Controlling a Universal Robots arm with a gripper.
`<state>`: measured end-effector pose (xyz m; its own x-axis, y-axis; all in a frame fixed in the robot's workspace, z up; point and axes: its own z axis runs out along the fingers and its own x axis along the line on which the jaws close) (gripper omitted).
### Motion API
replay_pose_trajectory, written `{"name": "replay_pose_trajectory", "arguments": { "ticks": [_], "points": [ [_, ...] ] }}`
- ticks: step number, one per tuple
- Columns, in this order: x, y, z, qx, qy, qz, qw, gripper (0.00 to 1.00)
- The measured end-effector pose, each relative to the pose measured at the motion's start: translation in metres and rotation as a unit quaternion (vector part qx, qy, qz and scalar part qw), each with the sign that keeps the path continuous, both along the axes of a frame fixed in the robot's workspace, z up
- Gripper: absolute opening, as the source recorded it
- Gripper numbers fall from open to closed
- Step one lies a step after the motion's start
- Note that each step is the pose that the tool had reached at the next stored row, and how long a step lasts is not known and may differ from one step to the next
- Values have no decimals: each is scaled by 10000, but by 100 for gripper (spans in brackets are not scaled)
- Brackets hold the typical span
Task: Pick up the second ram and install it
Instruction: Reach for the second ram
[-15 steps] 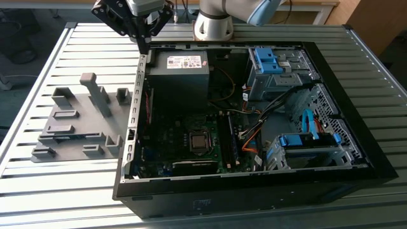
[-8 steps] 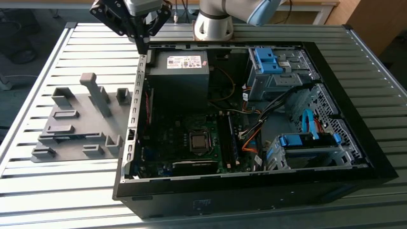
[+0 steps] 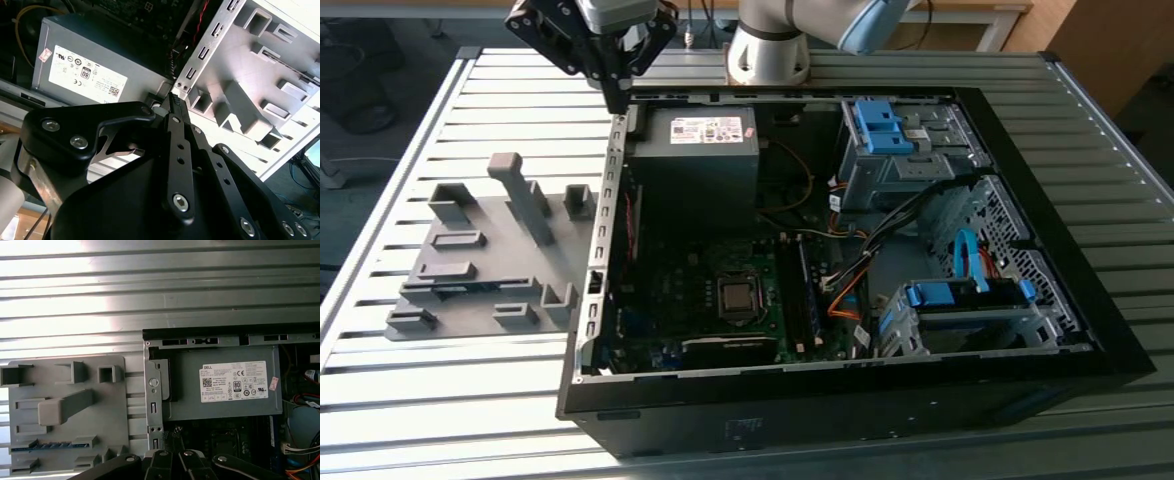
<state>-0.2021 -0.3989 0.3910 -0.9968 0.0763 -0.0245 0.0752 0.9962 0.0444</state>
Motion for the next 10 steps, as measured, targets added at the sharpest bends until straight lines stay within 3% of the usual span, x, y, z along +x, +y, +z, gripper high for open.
{"name": "replay_pose_trajectory", "arguments": {
  "ticks": [10],
  "points": [
    [-24, 0, 0, 0, 0, 0, 10000, 11]
  ]
}}
